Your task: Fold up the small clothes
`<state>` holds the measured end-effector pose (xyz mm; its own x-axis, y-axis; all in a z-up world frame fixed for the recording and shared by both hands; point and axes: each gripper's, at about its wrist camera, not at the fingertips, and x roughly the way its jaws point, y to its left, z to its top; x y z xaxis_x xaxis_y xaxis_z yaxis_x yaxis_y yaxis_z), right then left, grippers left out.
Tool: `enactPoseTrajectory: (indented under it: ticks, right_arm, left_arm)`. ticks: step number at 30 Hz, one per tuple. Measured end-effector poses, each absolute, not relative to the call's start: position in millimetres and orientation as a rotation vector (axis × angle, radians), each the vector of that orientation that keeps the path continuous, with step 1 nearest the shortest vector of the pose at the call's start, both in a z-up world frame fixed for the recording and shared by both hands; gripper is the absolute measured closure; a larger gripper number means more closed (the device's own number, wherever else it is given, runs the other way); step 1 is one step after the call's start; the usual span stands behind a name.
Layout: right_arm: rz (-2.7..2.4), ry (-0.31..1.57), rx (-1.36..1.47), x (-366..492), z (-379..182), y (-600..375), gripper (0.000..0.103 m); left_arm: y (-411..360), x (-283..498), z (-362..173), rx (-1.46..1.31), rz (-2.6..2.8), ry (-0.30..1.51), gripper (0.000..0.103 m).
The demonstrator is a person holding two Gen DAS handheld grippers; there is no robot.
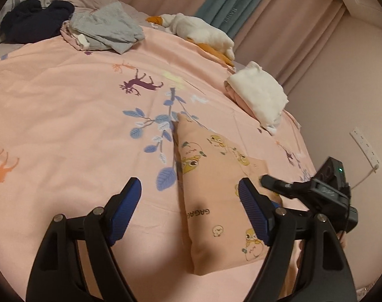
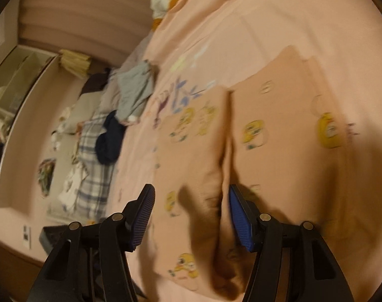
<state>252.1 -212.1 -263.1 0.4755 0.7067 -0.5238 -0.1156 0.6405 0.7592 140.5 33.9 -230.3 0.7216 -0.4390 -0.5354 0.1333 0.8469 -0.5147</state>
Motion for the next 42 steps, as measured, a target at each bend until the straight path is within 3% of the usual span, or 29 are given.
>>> enactPoseTrajectory:
  ticks: [4,6,8,10,25,30,42]
  right_arm:
    - [0.504,0.959,0.679,255.4,-268.2,-203.2,0.042]
    - [0.508,0.939,0.677,253.9,-268.0,-203.8,0.056]
    - [0.494,0.921,0.679,254.5,-268.7,-205.7,0.083]
    - [0.496,0.899,0.711,255.1,-270.7,-210.2,0.086]
    - [0.414,0.687,0.693,217.5,-239.3,-258.8,0.088]
    - [0.316,0.791,0.586,220.1,-252.7,-275.1,0.088]
    - [0.376,0.759,0.962,256.9,-294.3,-305.5,0.085]
  left_arm:
    - [30.4,140.5,-233.2,-0.467,-0.36,0.714,0.023]
    - [27.0,141.4,-234.8,-0.445,-0.343,0.722,0.023]
    - [23.8,142.8,-237.1,-0.428,-0.331,0.736,0.023]
    - [21.6,144.1,-239.4,-0.42,-0.332,0.748,0.023]
    - [21.5,144.7,-241.6,-0.42,-0.342,0.771,0.023]
    - [10.6,148.0,-246.6,-0.408,-0.348,0.799,0.023]
    - [-12.9,148.1,-260.2,-0.311,-0.355,0.859,0.023]
